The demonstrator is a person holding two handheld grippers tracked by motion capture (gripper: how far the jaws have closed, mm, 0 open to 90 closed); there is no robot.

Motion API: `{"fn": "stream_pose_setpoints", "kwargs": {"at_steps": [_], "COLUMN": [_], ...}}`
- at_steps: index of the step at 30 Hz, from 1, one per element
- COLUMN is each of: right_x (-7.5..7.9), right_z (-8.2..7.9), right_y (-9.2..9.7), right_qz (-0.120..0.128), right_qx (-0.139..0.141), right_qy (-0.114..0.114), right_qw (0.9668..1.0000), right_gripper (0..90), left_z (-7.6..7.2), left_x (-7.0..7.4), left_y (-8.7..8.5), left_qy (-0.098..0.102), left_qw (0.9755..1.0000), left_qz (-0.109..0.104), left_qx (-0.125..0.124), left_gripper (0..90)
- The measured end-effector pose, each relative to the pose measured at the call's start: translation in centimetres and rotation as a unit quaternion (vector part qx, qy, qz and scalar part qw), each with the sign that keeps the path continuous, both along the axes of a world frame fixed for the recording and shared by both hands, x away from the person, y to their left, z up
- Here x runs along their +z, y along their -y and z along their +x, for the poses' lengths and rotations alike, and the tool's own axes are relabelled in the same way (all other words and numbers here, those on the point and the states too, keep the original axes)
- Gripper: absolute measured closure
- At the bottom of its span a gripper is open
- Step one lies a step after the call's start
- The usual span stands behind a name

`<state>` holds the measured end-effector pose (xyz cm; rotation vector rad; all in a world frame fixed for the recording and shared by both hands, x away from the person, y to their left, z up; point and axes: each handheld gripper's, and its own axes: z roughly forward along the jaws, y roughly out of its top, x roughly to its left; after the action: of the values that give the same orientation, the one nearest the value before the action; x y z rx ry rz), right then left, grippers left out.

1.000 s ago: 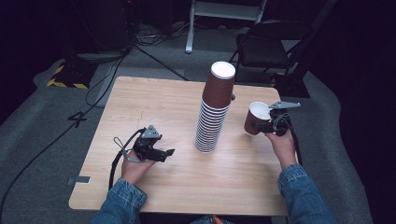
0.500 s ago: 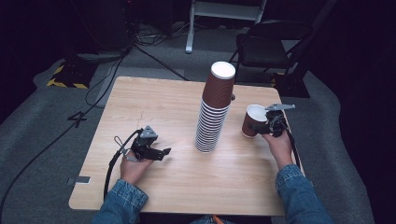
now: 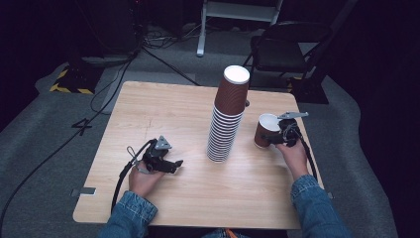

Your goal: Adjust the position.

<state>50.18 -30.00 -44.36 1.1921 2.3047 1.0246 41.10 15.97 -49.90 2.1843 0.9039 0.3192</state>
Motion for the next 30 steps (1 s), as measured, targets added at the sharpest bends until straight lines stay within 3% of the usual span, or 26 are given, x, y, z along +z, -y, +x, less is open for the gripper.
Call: {"fn": "stream_pose_setpoints", "kwargs": {"at_steps": [5,8,17,24,25,30], "right_x": [-0.1,-0.1,0.4,2.2,2.8,3.3], "right_z": [0.0,0.0,-0.6,-2.3,-3.2,-4.7], "right_y": [0.0,0.0,0.2,1.1,1.7,2.6], "right_qz": [-0.002,-0.002,0.010,0.025,0.031,0.034], "right_qx": [0.000,-0.003,0.005,0.001,0.000,-0.002], "right_qy": [-0.001,0.002,0.005,0.028,0.034,0.035], "right_qw": [1.0000,1.0000,0.9999,0.9993,0.9989,0.9988], "right_gripper": [9.9,0.0,0.0,0.0,0.0,0.0], "left_z": [0.0,0.0,0.0,0.0,-0.1,-0.4], "left_x": [0.0,0.0,0.0,0.0,0.1,0.1], "left_y": [0.0,0.0,-0.1,-0.2,-0.2,-0.5], "left_qy": [0.003,0.002,-0.002,0.000,-0.003,0.007], "left_qw": [1.0000,1.0000,1.0000,1.0000,1.0000,1.0000], "left_qz": [0.004,0.001,-0.002,0.001,0.001,-0.005], "left_qx": [-0.002,-0.002,-0.002,-0.004,-0.002,0.004], "left_gripper": [16.4,16.2,15.9,15.5,15.4,15.8]}}
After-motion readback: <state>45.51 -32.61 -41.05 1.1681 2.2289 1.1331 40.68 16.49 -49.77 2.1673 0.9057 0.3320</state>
